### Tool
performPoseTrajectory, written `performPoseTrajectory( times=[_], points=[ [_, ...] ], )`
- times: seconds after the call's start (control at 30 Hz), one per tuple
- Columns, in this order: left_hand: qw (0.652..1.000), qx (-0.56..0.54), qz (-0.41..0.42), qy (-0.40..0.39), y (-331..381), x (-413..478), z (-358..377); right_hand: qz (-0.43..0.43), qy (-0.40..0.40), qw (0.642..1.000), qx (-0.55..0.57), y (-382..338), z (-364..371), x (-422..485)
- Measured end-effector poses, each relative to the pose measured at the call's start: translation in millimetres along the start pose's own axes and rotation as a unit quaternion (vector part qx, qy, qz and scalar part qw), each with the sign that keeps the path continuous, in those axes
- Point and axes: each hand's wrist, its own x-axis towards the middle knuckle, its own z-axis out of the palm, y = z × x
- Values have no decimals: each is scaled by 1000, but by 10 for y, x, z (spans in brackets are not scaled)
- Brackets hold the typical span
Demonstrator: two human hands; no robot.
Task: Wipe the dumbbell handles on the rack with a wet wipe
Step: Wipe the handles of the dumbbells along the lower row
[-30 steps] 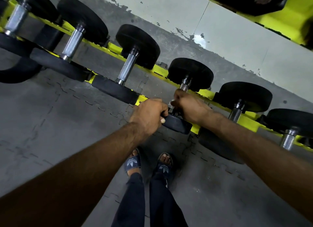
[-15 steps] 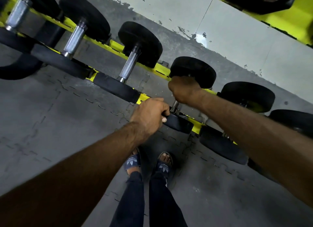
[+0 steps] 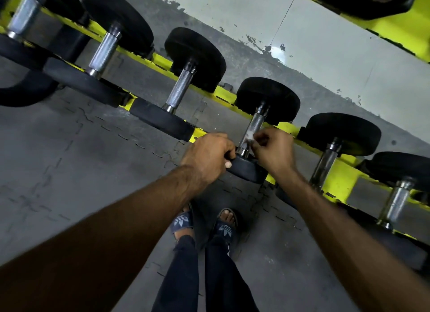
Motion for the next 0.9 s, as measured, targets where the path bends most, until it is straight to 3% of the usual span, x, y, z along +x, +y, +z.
performPoseTrajectory(
  times=[0.07, 0.13, 0.23, 0.3, 0.43, 0.53, 0.73, 0.8, 0.9],
  points=[
    [1000, 3, 0, -7, 7, 10, -15, 171, 0, 978, 119, 127, 175, -92],
    [1000, 12, 5, -12, 18, 18, -24, 304, 16, 918, 255, 219, 295, -10],
    [1000, 14, 3, -12, 9, 28, -15, 376, -13, 826, 420, 245, 304, 212],
    [1000, 12, 5, -10, -3, 29, -2, 373, -96, 795, 469, 279, 283, 286],
    [1000, 15, 13, -5, -8, 30, 17, 340, -220, 775, 485, 442, 227, 281],
    [1000, 18, 14, -2, -15, 37, 19, 351, -213, 777, 477, 529, 146, 197],
    [1000, 17, 14, -4, -11, 37, 13, 315, -112, 839, 430, 482, 186, 167],
    [1000, 15, 14, -5, -15, 38, 16, 309, -95, 834, 447, 476, 216, 211],
    [1000, 12, 10, -5, -1, 25, 14, 317, -172, 806, 470, 494, 246, 235]
  ],
)
